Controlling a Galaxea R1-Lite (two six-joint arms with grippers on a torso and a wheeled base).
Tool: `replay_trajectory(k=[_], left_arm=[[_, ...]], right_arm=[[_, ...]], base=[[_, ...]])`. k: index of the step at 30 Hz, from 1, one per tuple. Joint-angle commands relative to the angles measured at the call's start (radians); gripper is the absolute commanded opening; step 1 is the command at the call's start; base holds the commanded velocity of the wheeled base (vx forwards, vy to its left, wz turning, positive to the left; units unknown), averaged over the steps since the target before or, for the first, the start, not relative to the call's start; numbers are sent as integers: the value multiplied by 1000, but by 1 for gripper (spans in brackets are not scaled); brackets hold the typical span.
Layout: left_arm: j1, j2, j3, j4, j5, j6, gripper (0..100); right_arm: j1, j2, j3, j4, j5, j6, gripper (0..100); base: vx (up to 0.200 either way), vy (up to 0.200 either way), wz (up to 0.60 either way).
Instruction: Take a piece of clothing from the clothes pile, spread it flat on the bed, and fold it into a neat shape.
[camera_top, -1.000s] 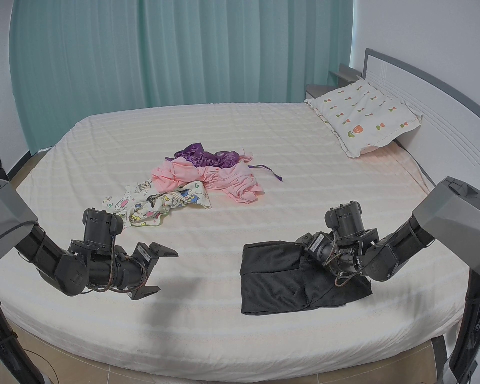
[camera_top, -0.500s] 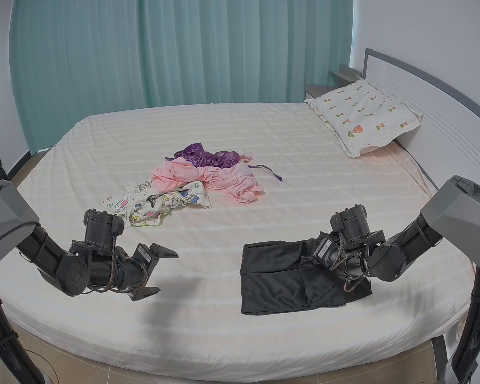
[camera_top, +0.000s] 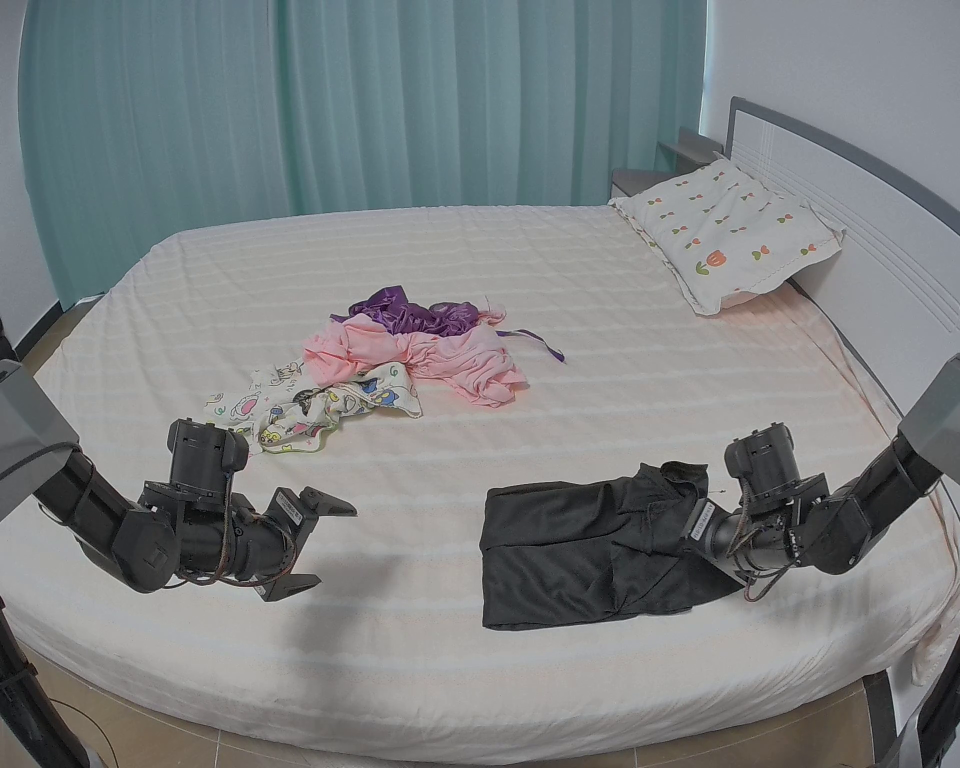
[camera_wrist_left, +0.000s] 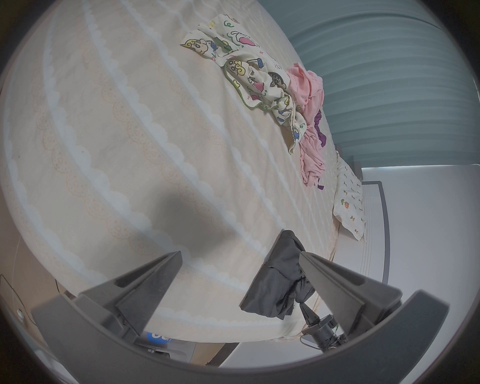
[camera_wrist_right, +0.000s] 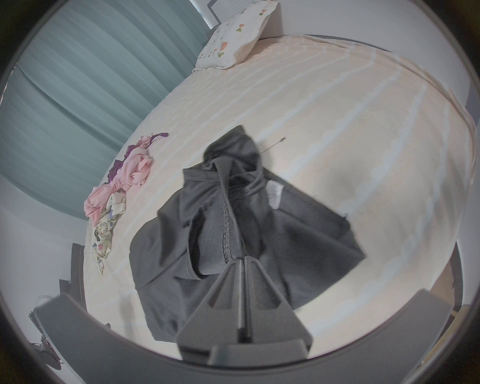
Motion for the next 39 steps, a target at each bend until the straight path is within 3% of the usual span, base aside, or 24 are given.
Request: replay_trajectory(k=[1, 5, 9, 18, 30, 31, 39], left_arm=[[0, 7, -3, 1, 0, 0, 100], [-1, 7, -3, 1, -1, 0, 100], [-1, 7, -2, -1, -1, 0, 100], [-1, 13, -3, 1, -1, 0, 100], [-1, 13, -2, 1, -1, 0, 100], [-1, 13, 0, 1, 0, 6, 100], [-1, 19, 0, 1, 0, 26, 100]], right_arm=[[-73, -56, 66, -4, 24, -34, 0], [-131, -55, 97, -4, 65, -82, 0], [-142, -58, 124, -4, 70, -117, 0], [-246, -41, 159, -21, 83, -275, 0], [-292, -38, 193, -23, 105, -347, 0], [-294, -39, 193, -23, 105, -347, 100], [-308, -130, 178, -26, 125, -333, 100]], base=[[0, 0, 0], [0, 0, 0], [0, 0, 0], [0, 0, 0], [0, 0, 0], [0, 0, 0], [0, 0, 0]])
